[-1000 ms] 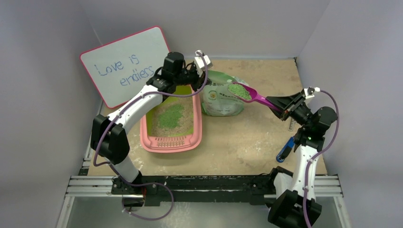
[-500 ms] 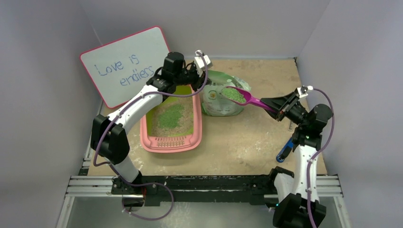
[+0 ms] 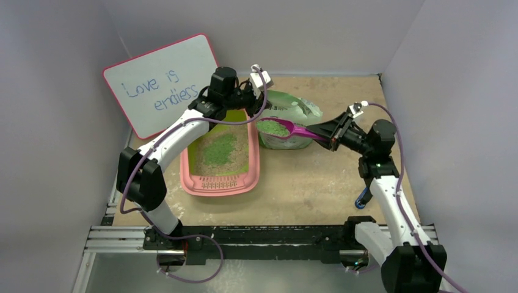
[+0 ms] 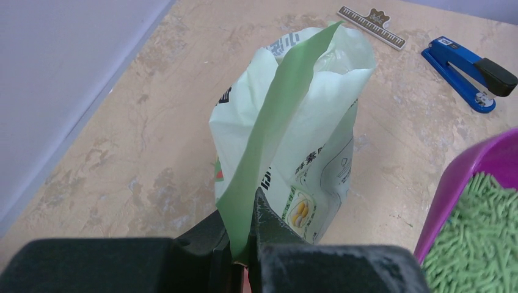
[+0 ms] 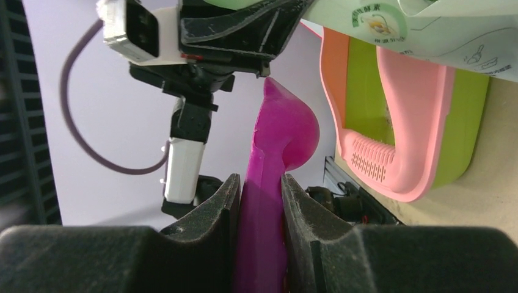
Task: Fill the litter box with clean litter
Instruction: Pour the cat litter into the litter box.
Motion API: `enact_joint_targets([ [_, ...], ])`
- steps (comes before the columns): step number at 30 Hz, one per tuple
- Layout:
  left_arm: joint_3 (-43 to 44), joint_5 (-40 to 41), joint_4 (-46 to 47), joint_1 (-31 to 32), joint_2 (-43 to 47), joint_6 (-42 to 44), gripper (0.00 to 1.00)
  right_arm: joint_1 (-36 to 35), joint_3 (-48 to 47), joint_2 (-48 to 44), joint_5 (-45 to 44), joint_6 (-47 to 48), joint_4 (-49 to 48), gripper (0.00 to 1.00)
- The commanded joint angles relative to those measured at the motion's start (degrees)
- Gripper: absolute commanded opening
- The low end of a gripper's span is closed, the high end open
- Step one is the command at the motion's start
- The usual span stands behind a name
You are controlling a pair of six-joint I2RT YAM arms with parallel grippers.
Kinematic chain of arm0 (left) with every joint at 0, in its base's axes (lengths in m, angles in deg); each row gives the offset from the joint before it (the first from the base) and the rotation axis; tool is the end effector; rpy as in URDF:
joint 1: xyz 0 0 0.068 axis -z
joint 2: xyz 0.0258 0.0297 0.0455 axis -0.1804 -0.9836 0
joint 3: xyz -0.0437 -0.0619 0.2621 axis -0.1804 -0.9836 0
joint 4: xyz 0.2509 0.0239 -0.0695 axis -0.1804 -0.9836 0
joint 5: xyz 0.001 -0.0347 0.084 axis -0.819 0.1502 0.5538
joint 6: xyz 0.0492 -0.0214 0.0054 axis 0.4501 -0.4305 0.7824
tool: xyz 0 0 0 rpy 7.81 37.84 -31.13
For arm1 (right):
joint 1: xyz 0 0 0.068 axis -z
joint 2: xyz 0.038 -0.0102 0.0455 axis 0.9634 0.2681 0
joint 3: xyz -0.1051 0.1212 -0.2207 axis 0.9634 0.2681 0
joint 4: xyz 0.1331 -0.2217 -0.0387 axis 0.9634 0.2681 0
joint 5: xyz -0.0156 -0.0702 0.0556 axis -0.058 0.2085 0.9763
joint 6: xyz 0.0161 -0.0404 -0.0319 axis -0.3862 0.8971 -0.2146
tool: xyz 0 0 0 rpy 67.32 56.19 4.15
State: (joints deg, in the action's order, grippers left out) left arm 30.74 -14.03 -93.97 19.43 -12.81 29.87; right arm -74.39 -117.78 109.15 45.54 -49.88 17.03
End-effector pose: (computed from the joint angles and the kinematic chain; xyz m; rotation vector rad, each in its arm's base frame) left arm 0.3341 -0.2146 0.3498 1.0596 1.6091 -0.7693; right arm 0.2065 0.0283 0.3288 0.4293 1.7973 1.7698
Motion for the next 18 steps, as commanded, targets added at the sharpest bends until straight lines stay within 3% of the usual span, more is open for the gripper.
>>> enact_joint_targets([
  [1, 1.0, 0.5, 6.4, 0.3, 3.6, -0.3, 0.0, -5.3, -3.2, 1.3, -5.9, 1.9, -2.3, 0.0],
  [18, -0.2, 2.1, 6.9, 0.3, 4.9, -0.9, 0.0, -26.1, -12.2, 14.7, -24.1, 14.7, 6.5, 0.0],
])
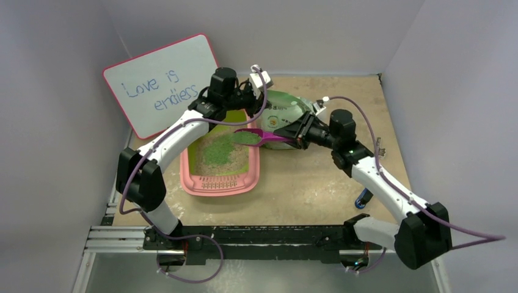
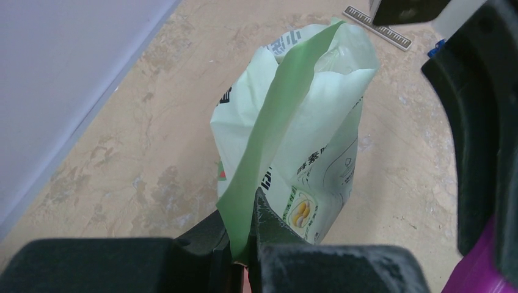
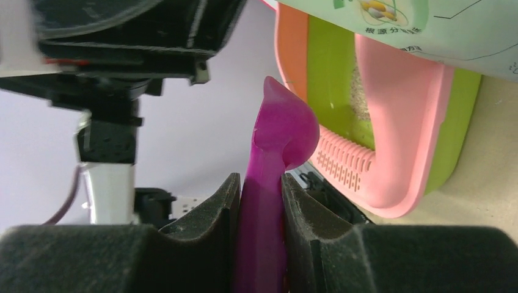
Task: Fill the litter box with clean litter
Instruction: Pour the cat litter into the litter box.
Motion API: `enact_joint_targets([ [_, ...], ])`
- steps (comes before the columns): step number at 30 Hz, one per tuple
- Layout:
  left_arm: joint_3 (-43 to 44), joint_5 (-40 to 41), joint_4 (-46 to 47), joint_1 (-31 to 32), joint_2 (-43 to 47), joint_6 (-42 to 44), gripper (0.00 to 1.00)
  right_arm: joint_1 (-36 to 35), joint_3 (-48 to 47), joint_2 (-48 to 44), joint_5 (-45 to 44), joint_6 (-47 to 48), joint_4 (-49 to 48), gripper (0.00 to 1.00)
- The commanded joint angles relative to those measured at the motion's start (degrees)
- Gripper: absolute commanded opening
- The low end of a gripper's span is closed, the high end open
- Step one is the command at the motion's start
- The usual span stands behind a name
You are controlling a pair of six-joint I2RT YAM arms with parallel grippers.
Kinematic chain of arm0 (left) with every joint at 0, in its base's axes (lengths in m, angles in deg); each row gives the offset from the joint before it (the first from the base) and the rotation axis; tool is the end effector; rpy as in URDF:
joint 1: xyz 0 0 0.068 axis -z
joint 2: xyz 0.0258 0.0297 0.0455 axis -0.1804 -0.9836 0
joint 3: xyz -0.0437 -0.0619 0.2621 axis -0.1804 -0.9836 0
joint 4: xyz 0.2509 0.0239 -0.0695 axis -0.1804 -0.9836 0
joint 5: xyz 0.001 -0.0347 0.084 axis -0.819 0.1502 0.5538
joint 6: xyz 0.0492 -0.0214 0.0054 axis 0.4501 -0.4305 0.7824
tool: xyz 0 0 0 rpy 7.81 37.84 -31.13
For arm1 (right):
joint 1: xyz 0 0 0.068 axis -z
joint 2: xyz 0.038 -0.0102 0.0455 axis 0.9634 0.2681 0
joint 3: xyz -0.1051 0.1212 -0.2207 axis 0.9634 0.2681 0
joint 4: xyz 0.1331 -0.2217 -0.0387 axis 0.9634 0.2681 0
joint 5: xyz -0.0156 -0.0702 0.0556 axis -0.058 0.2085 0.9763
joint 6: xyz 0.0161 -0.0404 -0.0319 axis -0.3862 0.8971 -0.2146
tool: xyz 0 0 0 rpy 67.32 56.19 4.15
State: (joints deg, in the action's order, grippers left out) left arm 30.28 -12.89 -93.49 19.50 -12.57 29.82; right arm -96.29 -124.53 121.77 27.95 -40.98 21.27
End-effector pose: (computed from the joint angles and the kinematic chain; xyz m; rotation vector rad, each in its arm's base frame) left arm 0.3337 -0.2142 0.3493 1.0477 1.6127 -0.7510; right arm 0.2354 0.1167 0.3155 0.3532 1.9670 1.6976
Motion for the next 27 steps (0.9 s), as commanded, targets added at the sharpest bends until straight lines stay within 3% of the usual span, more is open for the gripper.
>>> enact_joint_targets([
  [1, 0.2, 1.1, 6.5, 0.2, 4.7, -0.8, 0.0, -5.5, -6.5, 2.9, -7.9, 7.4, 3.6, 0.0],
  [7, -0.2, 1.3, 6.5, 0.2, 4.8, -0.8, 0.0, -12.4, -14.2, 5.5, -19.0, 18.4, 12.4, 0.0],
  [14, -0.4, 1.3, 6.5, 0.2, 5.0, -0.8, 0.0, -15.3, -19.6, 6.5, -25.2, 26.1, 20.7, 0.0],
  [27, -0.5, 1.2, 6.5, 0.2, 5.2, -0.8, 0.0, -15.5, -21.2, 6.0, -21.6, 30.6, 24.0, 0.0],
])
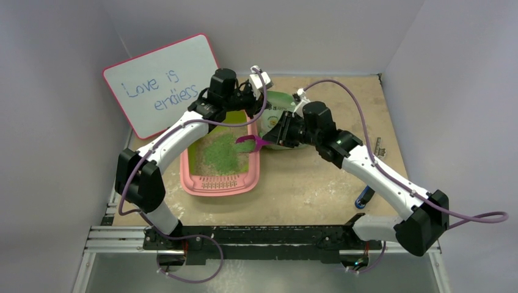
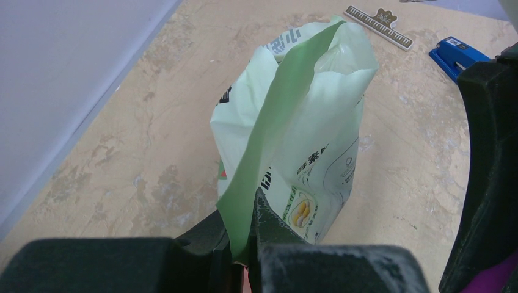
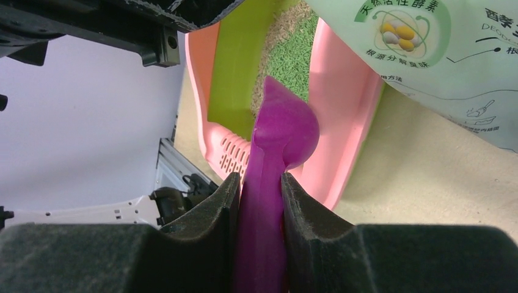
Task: Fill the litter box with clean litter
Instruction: Pour the cat litter into the litter box.
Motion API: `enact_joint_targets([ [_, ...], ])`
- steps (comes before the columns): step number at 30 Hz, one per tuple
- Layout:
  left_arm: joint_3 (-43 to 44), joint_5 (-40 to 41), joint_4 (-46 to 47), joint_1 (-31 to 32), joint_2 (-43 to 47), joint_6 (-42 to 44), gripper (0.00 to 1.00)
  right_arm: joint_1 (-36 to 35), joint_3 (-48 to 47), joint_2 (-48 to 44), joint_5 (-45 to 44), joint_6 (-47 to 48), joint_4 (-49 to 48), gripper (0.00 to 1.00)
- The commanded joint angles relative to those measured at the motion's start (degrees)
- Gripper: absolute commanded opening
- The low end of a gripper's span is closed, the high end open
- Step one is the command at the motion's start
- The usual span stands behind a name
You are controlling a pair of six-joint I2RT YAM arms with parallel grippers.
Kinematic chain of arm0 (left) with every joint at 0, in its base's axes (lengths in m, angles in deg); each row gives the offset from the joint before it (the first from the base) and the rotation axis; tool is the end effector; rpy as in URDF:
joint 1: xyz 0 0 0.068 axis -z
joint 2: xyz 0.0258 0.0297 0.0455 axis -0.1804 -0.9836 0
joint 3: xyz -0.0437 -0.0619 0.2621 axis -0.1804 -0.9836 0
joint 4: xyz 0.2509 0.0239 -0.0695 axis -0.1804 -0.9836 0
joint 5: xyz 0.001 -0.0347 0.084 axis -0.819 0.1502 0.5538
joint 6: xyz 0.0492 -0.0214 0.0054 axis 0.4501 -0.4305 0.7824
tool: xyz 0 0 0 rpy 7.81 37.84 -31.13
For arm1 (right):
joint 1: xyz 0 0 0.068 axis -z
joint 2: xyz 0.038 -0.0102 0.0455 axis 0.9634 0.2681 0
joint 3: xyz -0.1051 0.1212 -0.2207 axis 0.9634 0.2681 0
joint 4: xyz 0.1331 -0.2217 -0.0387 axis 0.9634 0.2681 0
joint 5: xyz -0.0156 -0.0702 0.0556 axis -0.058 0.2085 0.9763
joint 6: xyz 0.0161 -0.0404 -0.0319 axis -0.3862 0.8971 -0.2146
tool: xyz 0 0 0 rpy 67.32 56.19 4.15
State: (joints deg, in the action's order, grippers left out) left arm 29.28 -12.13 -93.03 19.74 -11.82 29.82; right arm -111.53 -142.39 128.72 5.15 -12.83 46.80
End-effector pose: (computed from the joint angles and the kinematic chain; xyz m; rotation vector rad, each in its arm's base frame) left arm 0.3304 -0.2137 0.3488 1.0430 1.6126 -0.7406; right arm 0.2279 0.1821 0.3477 0.0058 2.1109 1.1432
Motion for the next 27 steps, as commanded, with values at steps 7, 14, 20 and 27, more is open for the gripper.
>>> enact_joint_targets([
  [7, 0.6, 0.4, 6.0, 0.0, 4.5, -1.0, 0.0, -2.7, -5.0, 1.3, -2.9, 3.3, -0.5, 0.0],
  [14, 0.4, 0.7, 6.0, -0.1, 4.4, -1.1, 0.0, -6.1, -7.0, 3.1, -10.9, 6.0, 2.4, 0.0],
  [20, 0.3, 0.8, 6.0, 0.0, 4.4, -1.0, 0.0, -9.3, -8.8, 3.8, -15.8, 8.7, 4.0, 0.0],
  [27, 0.2, 0.8, 6.0, 0.0, 4.3, -1.0, 0.0, -11.0, -6.5, 2.8, -14.0, 13.8, -0.9, 0.0],
])
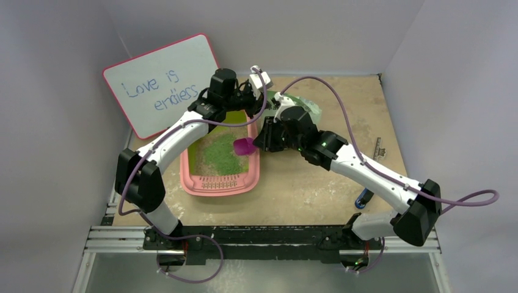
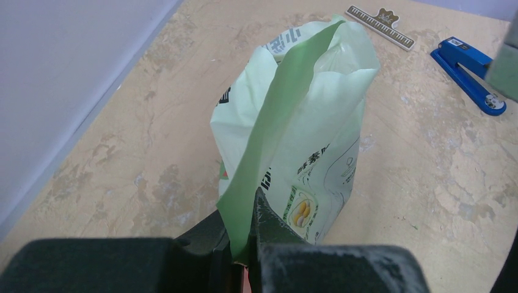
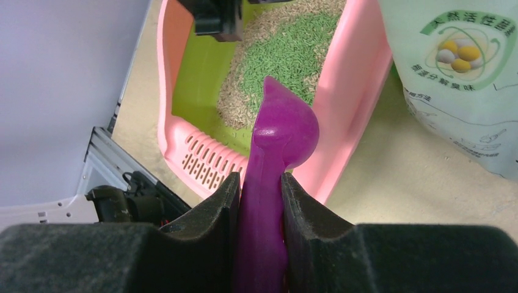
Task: Fill the litter box with clean litter
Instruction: Pour the cat litter into the litter box.
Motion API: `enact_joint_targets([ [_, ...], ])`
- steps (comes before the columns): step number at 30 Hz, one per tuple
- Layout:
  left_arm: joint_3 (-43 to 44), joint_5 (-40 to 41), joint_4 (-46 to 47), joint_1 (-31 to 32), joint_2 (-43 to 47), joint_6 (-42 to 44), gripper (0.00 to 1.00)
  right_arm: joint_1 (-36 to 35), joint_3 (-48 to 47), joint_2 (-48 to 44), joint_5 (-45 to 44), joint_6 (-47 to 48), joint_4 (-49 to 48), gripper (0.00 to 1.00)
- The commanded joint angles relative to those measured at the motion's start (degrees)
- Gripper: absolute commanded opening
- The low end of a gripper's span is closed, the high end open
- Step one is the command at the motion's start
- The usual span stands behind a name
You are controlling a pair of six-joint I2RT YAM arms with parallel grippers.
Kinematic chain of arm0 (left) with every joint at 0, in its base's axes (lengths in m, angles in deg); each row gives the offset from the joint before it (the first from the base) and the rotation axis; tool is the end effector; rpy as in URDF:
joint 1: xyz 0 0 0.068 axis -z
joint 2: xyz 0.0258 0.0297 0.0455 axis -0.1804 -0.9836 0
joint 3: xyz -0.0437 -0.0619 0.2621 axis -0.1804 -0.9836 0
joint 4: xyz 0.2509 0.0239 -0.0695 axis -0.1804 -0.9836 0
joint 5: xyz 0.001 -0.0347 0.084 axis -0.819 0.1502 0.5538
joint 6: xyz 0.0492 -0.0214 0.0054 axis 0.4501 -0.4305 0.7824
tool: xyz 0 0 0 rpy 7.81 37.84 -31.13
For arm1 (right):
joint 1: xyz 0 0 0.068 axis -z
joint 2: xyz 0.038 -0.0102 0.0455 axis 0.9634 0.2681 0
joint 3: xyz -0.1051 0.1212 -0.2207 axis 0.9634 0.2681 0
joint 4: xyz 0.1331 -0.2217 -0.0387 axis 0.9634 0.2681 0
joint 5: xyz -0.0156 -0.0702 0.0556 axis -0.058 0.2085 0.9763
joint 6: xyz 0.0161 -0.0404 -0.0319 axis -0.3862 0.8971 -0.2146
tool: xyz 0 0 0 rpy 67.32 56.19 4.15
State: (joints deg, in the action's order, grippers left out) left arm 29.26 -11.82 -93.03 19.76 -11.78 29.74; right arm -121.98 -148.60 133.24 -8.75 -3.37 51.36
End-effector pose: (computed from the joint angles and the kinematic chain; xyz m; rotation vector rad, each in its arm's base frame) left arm 0.3303 -0.2137 0.3489 1.0390 1.6152 -0.7366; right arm 0.2096 0.2280 0.3553 -0.1833 2.0955 0.9092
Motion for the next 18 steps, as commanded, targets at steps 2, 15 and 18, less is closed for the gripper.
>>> enact_joint_targets([
  [2, 0.2, 0.3, 6.0, 0.0, 4.2, -0.9, 0.0, -0.5, 0.2, -2.4, 0.9, 2.4, -4.5, 0.0],
  [15, 0.0, 0.1, 6.0, -0.1, 4.3, -0.8, 0.0, 21.5, 3.7, -9.1, 41.0, -6.8, -1.4, 0.0],
  [18, 0.2, 0.0, 6.0, 0.0, 4.3, -0.8, 0.0, 28.0, 6.3, -12.0, 46.4, -7.8, -1.5, 0.0],
])
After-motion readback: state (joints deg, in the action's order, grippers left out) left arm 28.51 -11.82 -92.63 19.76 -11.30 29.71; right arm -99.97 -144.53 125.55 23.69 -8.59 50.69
